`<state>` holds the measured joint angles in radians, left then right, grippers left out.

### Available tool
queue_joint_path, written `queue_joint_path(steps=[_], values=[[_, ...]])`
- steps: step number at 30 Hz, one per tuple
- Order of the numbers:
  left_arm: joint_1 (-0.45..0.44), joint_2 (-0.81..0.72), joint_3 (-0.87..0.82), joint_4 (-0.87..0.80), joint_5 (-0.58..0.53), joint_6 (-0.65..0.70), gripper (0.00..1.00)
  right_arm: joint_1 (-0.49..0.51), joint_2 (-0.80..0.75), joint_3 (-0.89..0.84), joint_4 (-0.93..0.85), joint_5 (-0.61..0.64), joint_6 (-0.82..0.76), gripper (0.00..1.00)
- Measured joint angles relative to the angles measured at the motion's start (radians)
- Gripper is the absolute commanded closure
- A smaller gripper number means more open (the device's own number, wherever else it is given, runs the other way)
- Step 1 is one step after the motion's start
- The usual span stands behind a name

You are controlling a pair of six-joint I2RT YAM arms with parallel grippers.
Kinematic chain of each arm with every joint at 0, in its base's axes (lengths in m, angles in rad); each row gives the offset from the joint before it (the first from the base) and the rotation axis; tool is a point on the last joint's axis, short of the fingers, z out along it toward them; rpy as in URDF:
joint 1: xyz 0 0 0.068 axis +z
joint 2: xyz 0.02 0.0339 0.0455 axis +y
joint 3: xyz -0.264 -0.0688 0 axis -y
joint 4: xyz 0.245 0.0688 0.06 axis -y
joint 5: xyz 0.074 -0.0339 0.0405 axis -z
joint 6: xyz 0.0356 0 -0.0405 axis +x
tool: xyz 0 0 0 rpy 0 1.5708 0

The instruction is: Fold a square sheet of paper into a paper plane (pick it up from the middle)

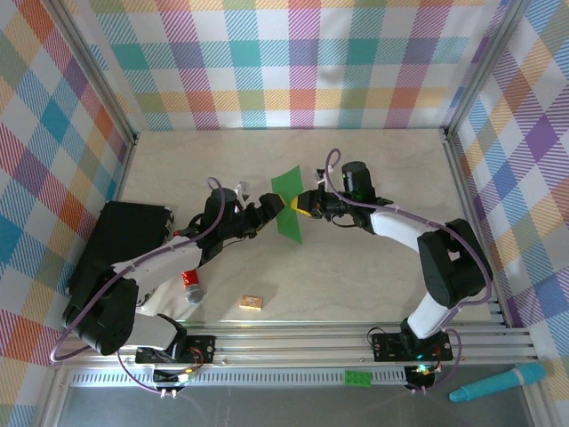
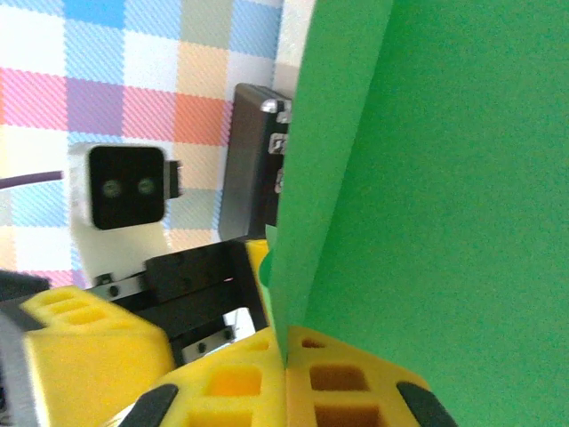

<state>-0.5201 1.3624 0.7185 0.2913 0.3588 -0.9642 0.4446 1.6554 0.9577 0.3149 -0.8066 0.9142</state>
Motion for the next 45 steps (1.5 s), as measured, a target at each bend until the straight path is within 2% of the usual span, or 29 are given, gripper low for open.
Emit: queue_joint_path(steps=[4, 7, 14, 26, 30, 33, 39, 42, 45], values=[[0.0, 0.01, -0.006, 0.021, 0.019, 0.0, 0.05, 0.0, -0.006, 0.0, 0.053, -0.043, 0.042, 0.92], [0.0, 0.017, -0.012, 0.059, 0.035, -0.001, 0.11, 0.0, -0.006, 0.0, 0.073, -0.062, 0.061, 0.91], [0.0, 0.017, -0.024, 0.16, 0.068, -0.001, 0.38, 0.0, -0.008, -0.013, 0.08, -0.074, 0.077, 0.91], [0.0, -0.019, -0.034, 0.143, 0.063, 0.055, 0.66, 0.0, -0.017, -0.027, 0.034, -0.066, 0.069, 0.9], [0.0, -0.023, -0.034, 0.112, 0.047, 0.073, 0.78, 0.0, -0.017, -0.027, 0.021, -0.065, 0.066, 0.88], [0.0, -0.023, -0.034, 0.092, 0.04, 0.089, 0.86, 0.0, -0.017, -0.027, 0.015, -0.065, 0.065, 0.81], [0.002, -0.023, -0.024, 0.01, 0.016, 0.14, 0.96, -0.01, -0.042, -0.03, -0.056, -0.024, 0.014, 0.48], [0.007, -0.023, 0.01, -0.086, -0.003, 0.182, 0.97, -0.043, -0.06, -0.031, -0.117, 0.013, -0.018, 0.4], [0.011, -0.023, 0.092, -0.25, -0.048, 0.259, 1.0, -0.099, -0.08, -0.038, -0.167, 0.056, -0.041, 0.35]])
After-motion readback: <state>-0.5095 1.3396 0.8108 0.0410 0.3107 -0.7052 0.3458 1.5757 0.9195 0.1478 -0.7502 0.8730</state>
